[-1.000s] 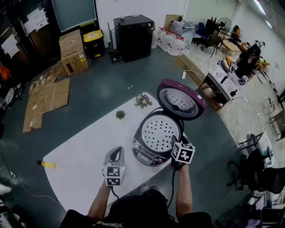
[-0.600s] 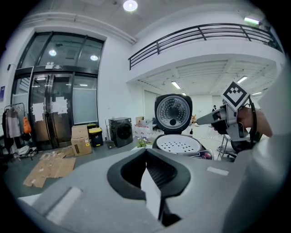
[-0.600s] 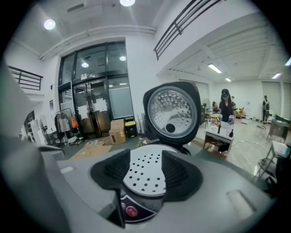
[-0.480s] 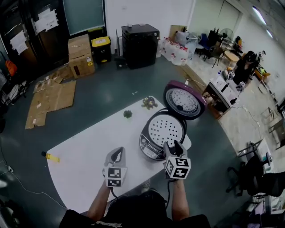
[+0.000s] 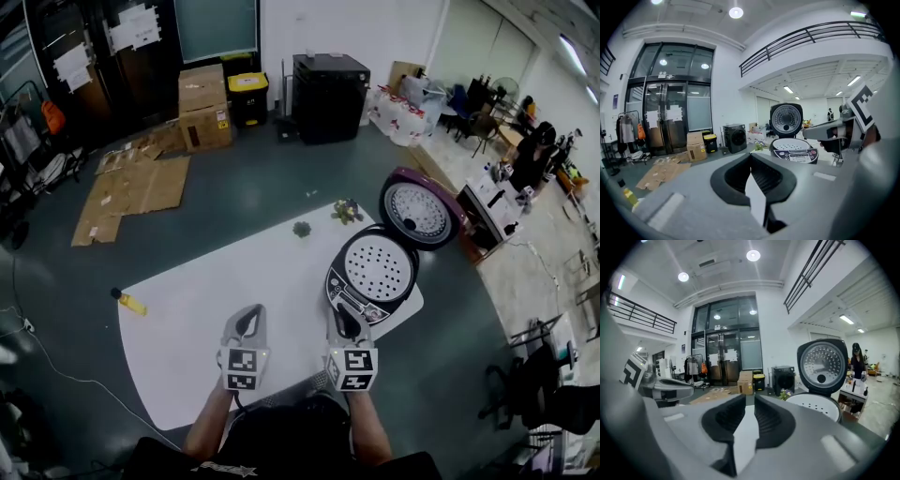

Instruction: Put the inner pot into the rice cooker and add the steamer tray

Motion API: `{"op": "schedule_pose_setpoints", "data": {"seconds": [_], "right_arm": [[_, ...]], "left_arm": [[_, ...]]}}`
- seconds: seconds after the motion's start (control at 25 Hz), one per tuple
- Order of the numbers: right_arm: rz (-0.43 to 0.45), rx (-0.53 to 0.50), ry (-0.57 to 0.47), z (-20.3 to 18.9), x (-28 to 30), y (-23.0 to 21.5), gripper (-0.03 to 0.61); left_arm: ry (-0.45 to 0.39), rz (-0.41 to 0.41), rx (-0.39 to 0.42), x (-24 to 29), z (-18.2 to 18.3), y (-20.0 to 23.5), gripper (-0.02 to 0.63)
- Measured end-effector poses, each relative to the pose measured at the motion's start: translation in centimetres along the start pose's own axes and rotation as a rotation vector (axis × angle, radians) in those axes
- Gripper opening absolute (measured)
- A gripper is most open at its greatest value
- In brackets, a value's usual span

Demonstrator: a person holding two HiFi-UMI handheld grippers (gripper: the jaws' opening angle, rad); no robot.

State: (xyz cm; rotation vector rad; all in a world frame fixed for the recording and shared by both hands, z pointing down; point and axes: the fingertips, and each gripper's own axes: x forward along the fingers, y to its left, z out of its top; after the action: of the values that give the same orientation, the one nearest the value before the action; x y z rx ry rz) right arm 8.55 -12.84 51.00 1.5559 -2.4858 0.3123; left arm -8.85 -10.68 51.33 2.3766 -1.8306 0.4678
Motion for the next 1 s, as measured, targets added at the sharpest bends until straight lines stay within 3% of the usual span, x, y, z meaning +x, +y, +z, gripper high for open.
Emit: {"op": "schedule_pose_setpoints", "data": {"seconds": [0.28, 0.6, 1.0], "right_arm": [[0.124, -0.06, -0.009, -1.3, 0.3, 8.2, 0.008], [0.286, -0.141, -0.004, -2.2, 0.5, 16.6, 0.006], [0.397, -0.179, 0.009, -2.5, 0.2, 21.3, 0.006]], "left_arm": [[-0.004, 0.089, -0.016, -5.3, -2.1, 4.0, 0.011], [0.016, 0.232, -0.05, -11.8, -5.0, 8.9, 0.011], [0.03, 0.323, -0.085, -15.9, -6.4, 11.0, 0.011]]}}
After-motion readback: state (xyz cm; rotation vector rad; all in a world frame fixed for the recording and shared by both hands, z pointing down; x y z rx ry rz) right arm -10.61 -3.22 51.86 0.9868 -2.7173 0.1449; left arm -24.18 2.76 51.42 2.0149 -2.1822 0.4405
